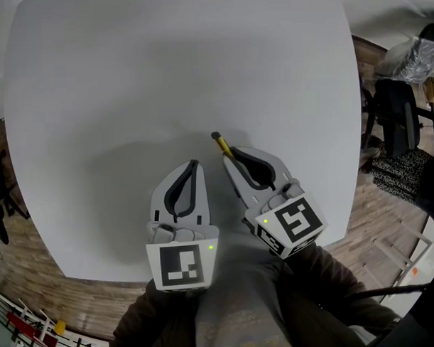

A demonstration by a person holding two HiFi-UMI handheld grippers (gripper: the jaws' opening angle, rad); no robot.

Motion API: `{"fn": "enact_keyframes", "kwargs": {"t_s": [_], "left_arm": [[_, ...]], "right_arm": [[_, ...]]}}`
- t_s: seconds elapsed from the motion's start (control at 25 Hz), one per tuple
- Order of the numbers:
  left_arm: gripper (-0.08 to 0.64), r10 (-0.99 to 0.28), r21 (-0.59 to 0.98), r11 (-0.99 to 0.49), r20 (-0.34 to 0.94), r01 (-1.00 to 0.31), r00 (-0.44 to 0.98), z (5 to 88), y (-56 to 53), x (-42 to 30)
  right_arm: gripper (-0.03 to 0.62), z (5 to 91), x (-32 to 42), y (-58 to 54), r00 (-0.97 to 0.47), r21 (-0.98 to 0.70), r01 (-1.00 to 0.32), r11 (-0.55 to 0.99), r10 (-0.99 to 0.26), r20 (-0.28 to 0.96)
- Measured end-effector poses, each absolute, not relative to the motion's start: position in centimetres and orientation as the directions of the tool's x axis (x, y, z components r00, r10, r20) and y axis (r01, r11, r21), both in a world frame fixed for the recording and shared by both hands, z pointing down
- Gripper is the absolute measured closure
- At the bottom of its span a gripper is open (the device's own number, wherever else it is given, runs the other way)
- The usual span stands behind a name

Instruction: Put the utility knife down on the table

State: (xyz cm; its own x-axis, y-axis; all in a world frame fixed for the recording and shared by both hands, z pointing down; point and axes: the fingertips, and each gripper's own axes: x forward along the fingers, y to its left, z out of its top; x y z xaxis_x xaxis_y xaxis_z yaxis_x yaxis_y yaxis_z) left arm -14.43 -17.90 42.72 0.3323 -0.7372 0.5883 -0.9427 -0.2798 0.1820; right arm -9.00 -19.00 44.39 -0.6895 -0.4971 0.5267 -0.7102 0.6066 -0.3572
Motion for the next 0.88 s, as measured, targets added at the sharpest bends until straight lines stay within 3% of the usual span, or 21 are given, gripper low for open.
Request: {"fn": "enact_keyframes", "kwargs": {"t_s": [0.88], "left_arm": [[0.558, -0.739, 0.181, -0.28, 0.586, -0.943, 0.332, 42.4, -18.1, -13.5]], "right_arm": [[0.528, 44.6, -8.2, -19.3, -0.684, -0.346, -0.713, 0.61, -0.495, 0.536]]}}
